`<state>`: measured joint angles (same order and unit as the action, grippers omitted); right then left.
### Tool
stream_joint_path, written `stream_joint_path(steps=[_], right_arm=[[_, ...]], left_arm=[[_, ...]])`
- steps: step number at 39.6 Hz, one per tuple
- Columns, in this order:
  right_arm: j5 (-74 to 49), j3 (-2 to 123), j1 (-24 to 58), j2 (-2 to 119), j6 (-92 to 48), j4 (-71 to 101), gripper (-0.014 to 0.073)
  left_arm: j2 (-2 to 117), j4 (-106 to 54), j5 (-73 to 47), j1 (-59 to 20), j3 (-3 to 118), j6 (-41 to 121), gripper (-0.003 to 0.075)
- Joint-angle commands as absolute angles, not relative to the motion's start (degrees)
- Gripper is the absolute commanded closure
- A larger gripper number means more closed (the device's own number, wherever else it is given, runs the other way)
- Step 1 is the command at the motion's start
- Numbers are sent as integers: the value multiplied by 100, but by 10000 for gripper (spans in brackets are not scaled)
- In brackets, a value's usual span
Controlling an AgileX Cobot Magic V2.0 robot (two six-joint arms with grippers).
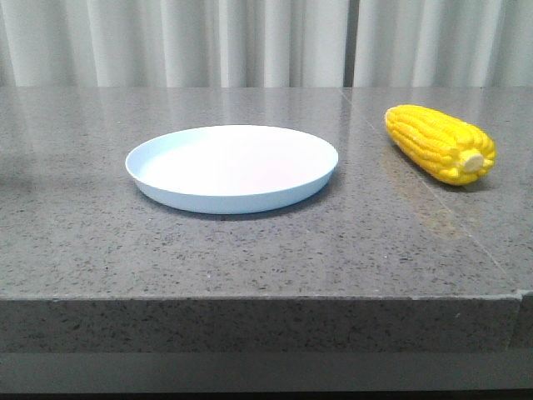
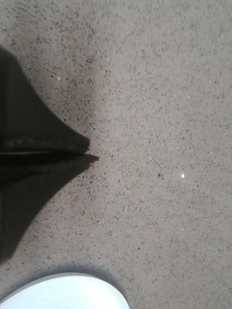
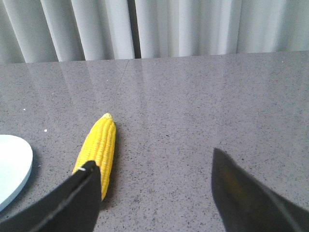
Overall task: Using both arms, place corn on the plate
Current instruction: 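Lift the left gripper away and move the right gripper over the corn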
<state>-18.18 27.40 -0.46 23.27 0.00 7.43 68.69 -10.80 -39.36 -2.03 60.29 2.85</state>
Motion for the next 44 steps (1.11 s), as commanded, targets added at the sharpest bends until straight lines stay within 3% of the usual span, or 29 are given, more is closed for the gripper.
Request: stream_joint_path(steps=[1,16,32,44], right_arm=[[-1311,2934,-68,2389,-49,767,76],[-1311,2934,-68,2389,-49,767,76],[-1310,2934,-68,2389,-49,767,76],[-1310,2934,-68,2389,-49,767,76]], left_arm=[[6258,-1050,-3198,-303,5791,314,741],[3924,-695,-1813,-1019,3891,468,741],[1219,-584,-1759,-1188,2529,468,741],[766,-584,-1751,-1188,2337,468,741]])
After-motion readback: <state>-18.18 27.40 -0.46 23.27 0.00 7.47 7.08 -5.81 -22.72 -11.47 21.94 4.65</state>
